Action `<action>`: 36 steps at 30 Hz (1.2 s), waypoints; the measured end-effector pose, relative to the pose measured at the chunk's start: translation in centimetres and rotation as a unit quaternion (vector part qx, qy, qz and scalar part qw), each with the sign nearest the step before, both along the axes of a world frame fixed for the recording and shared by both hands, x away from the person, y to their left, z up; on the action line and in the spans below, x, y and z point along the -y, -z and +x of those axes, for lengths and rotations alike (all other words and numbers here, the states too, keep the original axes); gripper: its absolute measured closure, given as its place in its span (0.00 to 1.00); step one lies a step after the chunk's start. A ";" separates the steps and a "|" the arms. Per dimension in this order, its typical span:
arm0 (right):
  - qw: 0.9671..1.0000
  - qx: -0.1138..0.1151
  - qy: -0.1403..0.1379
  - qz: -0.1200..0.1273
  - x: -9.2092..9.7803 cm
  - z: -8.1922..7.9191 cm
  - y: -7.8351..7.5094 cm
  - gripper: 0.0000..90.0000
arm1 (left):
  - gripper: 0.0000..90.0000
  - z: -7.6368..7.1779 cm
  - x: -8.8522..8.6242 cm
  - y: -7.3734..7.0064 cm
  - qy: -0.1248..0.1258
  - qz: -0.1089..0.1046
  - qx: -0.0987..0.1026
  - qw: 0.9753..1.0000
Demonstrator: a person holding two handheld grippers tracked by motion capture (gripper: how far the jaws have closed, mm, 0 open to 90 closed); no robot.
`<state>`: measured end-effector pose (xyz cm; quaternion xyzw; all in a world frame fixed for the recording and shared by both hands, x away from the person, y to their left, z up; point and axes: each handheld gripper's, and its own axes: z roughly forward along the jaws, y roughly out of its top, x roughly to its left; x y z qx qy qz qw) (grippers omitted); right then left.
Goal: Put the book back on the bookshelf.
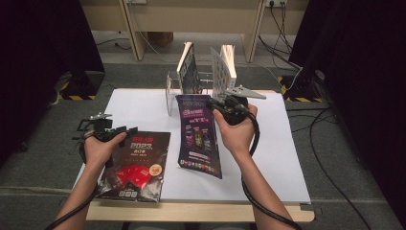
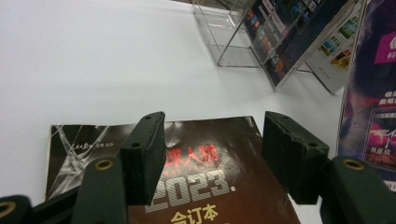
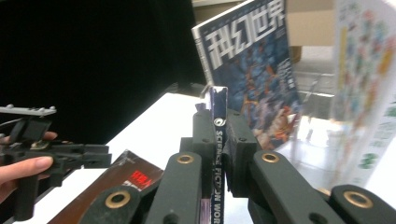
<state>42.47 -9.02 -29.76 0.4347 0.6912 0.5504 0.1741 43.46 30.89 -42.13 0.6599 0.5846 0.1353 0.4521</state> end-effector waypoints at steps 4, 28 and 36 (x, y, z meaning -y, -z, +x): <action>1.000 0.005 0.014 -0.004 0.7 -0.1 -0.3 0.94 | 0.44 -0.1 0.7 -0.4 0.009 -0.003 0.005 1.000; 0.996 0.046 0.072 0.005 1.0 0.5 -2.0 0.94 | 0.45 -0.3 4.1 -3.1 0.051 0.006 0.041 0.998; 0.995 0.052 0.091 0.005 -0.6 1.6 -2.0 0.94 | 0.46 -0.9 7.3 -5.4 0.080 -0.008 0.080 0.994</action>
